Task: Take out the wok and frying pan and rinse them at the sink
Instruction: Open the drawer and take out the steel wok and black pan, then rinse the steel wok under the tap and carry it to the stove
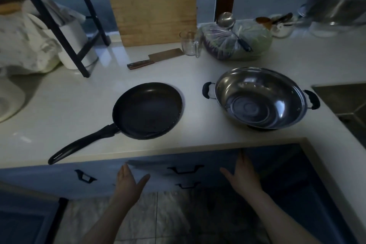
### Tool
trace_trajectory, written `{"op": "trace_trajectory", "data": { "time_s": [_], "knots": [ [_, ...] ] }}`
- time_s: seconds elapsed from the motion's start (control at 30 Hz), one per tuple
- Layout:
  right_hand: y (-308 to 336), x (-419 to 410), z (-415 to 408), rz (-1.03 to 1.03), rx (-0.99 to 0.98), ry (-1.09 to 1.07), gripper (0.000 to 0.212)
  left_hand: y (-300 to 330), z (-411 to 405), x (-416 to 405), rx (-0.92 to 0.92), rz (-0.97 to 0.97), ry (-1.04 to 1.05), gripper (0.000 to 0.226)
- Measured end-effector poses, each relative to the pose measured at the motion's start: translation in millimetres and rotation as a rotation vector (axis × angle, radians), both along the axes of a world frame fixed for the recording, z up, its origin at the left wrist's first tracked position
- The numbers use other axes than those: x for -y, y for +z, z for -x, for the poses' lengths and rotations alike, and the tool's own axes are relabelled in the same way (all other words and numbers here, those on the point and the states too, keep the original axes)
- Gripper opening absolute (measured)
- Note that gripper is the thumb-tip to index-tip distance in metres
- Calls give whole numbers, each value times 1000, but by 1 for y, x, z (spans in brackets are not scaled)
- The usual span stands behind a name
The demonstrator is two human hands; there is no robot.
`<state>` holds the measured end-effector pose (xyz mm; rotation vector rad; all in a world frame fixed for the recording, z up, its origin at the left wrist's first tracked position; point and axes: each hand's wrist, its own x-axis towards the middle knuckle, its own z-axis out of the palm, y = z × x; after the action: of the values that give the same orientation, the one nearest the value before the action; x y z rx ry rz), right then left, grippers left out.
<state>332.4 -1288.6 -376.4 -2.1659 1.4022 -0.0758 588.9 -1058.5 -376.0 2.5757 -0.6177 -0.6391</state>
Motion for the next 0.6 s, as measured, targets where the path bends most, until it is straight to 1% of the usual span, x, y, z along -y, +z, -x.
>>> {"op": "trace_trajectory", "data": {
  "time_s": [0.13,0.2,0.3,0.37,0.47,0.53,0.6],
  "knots": [
    [-4,12,0,-31,5,36,108,2,5,3,17,-15,-30,99],
    [-7,19,2,-76,11,47,109,5,9,3,19,-10,-50,98],
    [-5,30,7,-148,-32,97,111,14,18,5,39,6,-122,95],
    [0,34,12,-204,-35,104,107,24,28,7,37,27,-179,95],
    [21,20,24,-193,-16,135,101,48,53,16,36,98,-299,95],
    [40,7,38,-176,29,146,97,64,66,29,71,149,-403,102],
    [57,0,58,-159,108,129,96,81,77,50,89,188,-478,100]
  ]
}}
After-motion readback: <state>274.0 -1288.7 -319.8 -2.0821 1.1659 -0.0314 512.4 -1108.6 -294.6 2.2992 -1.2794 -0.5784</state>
